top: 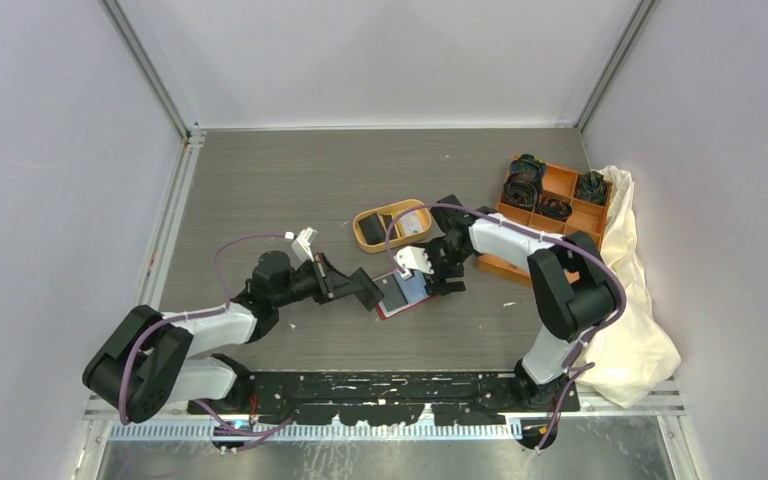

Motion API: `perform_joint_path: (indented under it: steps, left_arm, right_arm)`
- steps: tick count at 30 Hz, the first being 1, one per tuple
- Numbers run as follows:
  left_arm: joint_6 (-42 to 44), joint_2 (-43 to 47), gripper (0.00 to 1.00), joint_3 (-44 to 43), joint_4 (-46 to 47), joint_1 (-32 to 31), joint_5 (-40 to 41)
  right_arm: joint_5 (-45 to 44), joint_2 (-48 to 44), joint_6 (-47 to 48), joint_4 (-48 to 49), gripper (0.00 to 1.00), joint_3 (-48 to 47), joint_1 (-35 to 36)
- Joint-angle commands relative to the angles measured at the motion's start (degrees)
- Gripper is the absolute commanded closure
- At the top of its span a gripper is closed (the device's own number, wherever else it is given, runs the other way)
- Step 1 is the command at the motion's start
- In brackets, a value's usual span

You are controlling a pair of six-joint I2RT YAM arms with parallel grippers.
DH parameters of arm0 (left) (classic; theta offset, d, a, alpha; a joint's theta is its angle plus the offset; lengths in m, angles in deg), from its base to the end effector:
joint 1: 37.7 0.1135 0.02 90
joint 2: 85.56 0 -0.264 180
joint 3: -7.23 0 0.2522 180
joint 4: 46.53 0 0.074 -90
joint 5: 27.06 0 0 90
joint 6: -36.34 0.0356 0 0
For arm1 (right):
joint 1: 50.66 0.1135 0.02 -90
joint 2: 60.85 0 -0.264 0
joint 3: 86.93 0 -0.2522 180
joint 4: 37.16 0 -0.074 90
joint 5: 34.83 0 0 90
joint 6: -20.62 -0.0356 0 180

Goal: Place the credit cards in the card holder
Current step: Insert the credit card into the card holder.

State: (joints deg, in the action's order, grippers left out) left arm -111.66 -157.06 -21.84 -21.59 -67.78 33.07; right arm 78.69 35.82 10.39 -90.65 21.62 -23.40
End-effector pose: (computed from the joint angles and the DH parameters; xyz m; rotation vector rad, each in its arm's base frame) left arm 0.1836 -0.1268 0.1622 -0.1081 2.1409 -1.4759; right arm 0.2599 0.1499 0.1637 -2.2520 1.5949 0.3945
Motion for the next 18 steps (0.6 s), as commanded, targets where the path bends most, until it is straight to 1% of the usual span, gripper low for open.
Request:
perform_joint_path:
  steps: [1,5,9,18]
  left_arm:
    - [-1.28,-2.28,1.0,-2.13,5.82,-0.71,2.0]
    - [-2.15,-5.95,1.0,-3.14,8.58,-0.97,1.51]
    - [-2.83,-10.14,1.0,-4.33,10.74,-1.6,1.14]
    - [-4.8,-17.43,1.0,-6.07,15.1,-3.14,2.16]
  right_arm:
    - [-1.34,1.45,1.55,-2.07,0.22,-4.26,-0.11]
    - [-1.22,3.99,1.44,-4.52,0.24,-6.86,-0.11]
    - [-0.59,6.59,1.71,-8.01,0.3,-9.34,0.02]
    - [1.39,7.32,3.37,-10.93,0.32,-9.15,2.28]
